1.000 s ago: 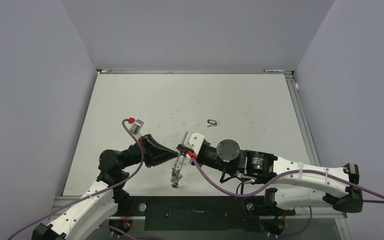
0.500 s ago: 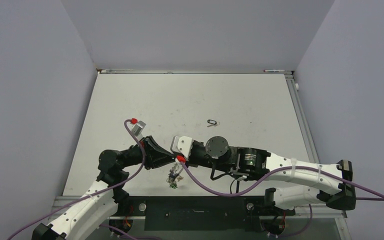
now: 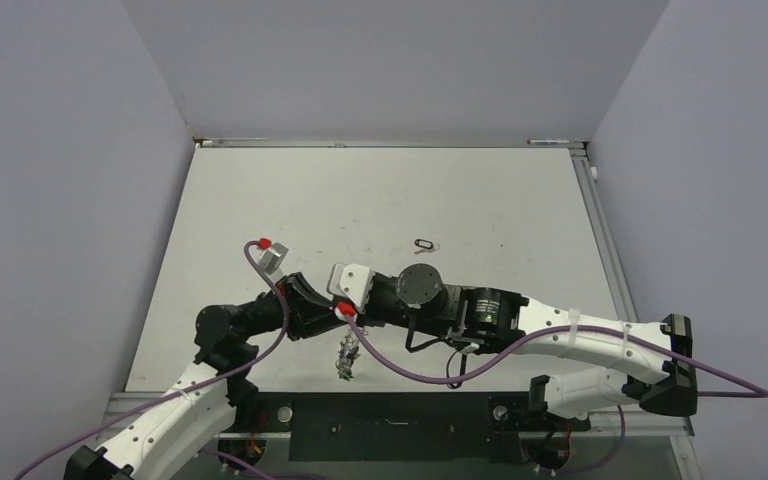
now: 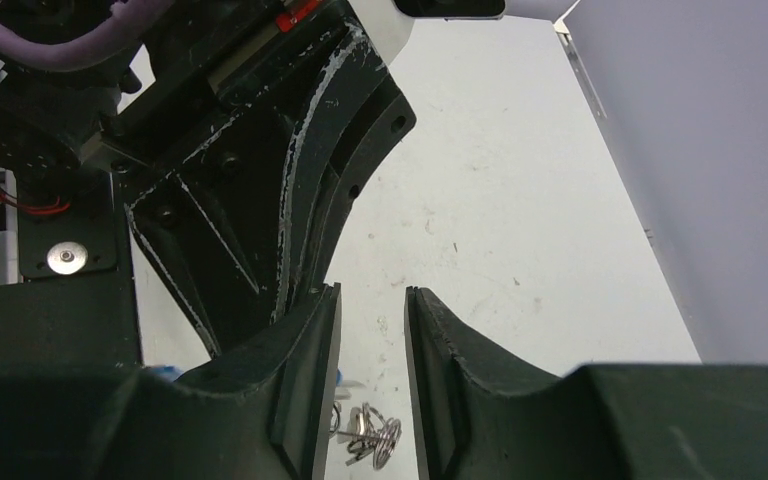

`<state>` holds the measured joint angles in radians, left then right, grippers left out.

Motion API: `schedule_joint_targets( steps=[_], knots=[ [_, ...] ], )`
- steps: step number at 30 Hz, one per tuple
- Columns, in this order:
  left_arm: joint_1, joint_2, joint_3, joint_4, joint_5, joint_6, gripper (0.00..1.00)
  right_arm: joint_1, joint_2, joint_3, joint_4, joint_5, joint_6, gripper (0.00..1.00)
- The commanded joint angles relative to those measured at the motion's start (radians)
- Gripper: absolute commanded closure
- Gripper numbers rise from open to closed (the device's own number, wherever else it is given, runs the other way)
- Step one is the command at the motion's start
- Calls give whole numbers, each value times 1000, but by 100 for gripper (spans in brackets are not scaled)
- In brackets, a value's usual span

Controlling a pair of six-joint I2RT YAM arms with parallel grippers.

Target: Put the keys on the keyring

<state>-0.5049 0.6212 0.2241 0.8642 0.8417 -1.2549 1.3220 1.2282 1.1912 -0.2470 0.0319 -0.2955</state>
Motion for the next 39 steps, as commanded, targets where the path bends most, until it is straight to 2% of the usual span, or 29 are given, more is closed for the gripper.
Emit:
schedule_joint_targets(
  steps=[1,5,11,15,19,23,28,32,39],
  knots=[
    [-1,-8,17,120,-22,-24,100,0,18,54,33,41,0,69],
    [-1,-8,13,125,-30,-26,100,-1,15,63,51,50,-4,67],
    [-1,0,5,138,-47,-29,100,-7,-28,58,130,176,39,65],
    [-1,7,1,150,-57,-25,100,-39,-82,53,152,145,105,62],
    [0,20,-3,180,-70,-27,100,-130,-110,70,97,10,233,57],
    [0,36,-17,220,-92,-37,100,-282,-75,131,-5,-241,404,57],
    [0,44,-30,257,-119,-42,100,-403,-3,202,-127,-547,512,56],
    [0,40,-34,257,-132,-37,100,-443,29,204,-155,-750,572,57],
    [2,28,-46,259,-158,-31,100,-450,36,189,-107,-892,633,57]
  ],
)
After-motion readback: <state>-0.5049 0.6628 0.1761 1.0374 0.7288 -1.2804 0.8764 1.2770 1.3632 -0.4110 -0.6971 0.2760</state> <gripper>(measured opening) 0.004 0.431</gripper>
